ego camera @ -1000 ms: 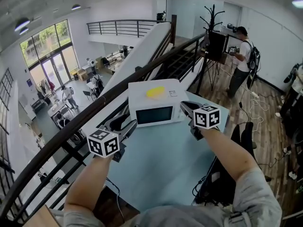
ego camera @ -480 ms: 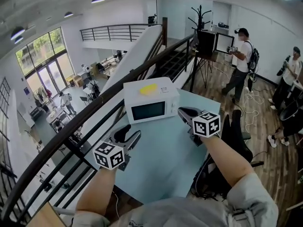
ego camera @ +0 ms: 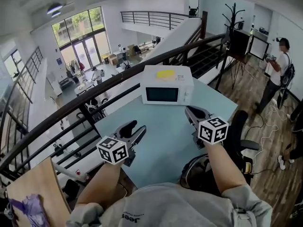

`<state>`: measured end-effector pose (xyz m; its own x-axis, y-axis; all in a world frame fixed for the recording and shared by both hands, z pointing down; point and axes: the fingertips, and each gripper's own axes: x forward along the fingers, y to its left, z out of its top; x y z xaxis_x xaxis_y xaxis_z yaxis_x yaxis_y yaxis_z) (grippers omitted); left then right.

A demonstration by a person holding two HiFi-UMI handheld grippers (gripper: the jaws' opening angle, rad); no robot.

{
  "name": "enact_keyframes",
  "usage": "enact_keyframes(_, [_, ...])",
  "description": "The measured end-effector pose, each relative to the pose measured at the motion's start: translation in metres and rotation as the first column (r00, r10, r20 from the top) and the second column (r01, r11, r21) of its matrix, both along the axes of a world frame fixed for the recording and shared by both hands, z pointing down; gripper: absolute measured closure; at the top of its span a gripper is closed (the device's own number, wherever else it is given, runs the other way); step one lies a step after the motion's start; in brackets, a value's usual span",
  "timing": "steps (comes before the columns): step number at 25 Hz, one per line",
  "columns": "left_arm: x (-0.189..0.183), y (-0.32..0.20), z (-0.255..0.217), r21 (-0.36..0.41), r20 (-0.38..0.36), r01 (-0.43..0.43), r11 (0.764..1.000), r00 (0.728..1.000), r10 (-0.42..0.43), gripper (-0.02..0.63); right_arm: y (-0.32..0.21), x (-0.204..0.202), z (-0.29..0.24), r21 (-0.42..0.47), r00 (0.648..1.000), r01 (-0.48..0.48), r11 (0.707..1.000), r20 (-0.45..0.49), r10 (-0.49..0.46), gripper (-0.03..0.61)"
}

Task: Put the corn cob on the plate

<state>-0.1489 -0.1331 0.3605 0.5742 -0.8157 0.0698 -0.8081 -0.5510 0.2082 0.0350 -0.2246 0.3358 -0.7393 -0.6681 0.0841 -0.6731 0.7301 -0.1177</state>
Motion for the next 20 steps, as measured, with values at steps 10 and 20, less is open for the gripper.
enact_keyframes(10, [0.002, 0.042, -0.025, 0.064, -0.028, -0.02, 0.998, 0.999, 0.021, 0.385, 0.036, 0.013, -0.009, 0.012, 1.0, 0.006, 1.0, -0.024, -0.006, 0.561])
enact_keyframes(20, [-0.043, 0.054, -0.029, 0.07, -0.058, -0.127, 0.989, 0.99, 0.131, 0.391, 0.085, -0.008, -0.031, 0.02, 0.998, -0.054, 0.998, 0.046, 0.053, 0.561])
